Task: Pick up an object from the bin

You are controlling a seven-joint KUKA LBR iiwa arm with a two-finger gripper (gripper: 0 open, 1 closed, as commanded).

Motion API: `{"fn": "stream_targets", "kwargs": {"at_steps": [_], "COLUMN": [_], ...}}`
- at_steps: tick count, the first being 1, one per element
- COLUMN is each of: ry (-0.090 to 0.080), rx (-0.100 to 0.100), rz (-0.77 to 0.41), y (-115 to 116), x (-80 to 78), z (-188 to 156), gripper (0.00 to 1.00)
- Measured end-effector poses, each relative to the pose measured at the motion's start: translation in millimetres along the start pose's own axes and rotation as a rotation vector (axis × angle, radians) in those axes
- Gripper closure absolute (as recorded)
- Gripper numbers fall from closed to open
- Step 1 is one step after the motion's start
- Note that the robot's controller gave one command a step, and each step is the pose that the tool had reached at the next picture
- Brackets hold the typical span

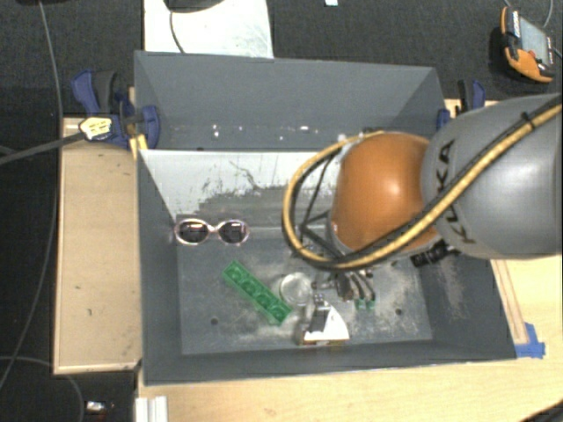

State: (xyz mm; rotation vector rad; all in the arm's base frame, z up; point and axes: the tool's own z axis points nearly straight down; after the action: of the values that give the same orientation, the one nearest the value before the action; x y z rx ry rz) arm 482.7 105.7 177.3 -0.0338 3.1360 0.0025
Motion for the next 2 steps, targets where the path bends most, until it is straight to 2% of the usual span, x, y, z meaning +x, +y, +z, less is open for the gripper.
{"fn": "stream_targets", "kwargs": {"at_steps": [1,2], "ry": [0.004,-0.004], "rx": [0.001,-0.002], "rz": [0.022,0.026], "y": [-13,-13], "x": [-4.2,-4.3], "z": [9,20], "gripper": [0.00,0.00]}}
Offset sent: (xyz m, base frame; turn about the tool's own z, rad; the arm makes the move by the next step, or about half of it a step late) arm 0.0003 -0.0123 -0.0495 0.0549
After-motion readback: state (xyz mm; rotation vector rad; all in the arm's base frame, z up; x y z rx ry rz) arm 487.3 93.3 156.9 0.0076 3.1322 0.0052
